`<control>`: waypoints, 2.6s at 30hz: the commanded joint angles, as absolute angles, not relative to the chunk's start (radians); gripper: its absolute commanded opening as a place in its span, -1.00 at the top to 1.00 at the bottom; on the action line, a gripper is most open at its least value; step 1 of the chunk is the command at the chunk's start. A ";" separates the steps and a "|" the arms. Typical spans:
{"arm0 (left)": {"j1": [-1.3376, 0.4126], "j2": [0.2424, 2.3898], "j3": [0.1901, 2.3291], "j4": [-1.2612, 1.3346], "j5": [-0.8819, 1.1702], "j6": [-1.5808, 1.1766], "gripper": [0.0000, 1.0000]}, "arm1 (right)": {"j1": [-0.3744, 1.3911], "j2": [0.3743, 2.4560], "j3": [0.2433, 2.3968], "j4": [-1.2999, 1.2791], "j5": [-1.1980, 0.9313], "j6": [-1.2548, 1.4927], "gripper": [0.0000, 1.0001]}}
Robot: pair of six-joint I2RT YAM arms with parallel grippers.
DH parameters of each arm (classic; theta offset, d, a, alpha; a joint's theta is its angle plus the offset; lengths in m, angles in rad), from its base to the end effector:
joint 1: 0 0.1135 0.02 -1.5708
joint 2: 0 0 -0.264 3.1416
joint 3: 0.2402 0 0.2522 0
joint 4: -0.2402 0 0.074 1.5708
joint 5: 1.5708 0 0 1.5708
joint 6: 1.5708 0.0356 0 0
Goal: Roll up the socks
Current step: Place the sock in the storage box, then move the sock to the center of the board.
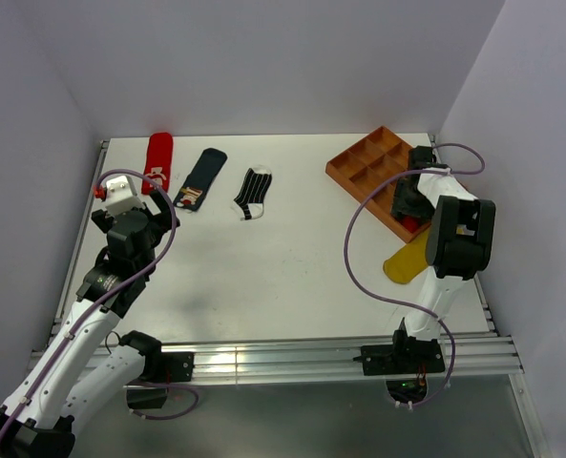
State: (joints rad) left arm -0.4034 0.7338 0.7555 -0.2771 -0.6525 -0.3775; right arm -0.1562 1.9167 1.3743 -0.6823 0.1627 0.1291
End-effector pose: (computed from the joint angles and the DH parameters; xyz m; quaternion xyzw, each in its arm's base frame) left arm 0.1616 -0.0455 0.3298 -0.1862 0.7521 0.0142 0.6320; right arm 0.3817 -0.0659 0.1841 0.1534 0.9698 -0.0824 0.1705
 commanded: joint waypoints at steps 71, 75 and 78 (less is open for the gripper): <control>-0.407 0.643 0.753 -0.273 -0.626 -0.376 -0.99 | 0.187 1.511 0.779 -0.489 -0.066 0.448 -0.29; -0.407 0.626 0.744 -0.267 -0.635 -0.371 -0.99 | 0.359 1.565 0.866 -0.470 -0.223 0.541 -0.28; -0.407 0.624 0.744 -0.268 -0.638 -0.371 -0.99 | 0.526 1.663 1.060 -0.397 -0.271 0.616 -0.28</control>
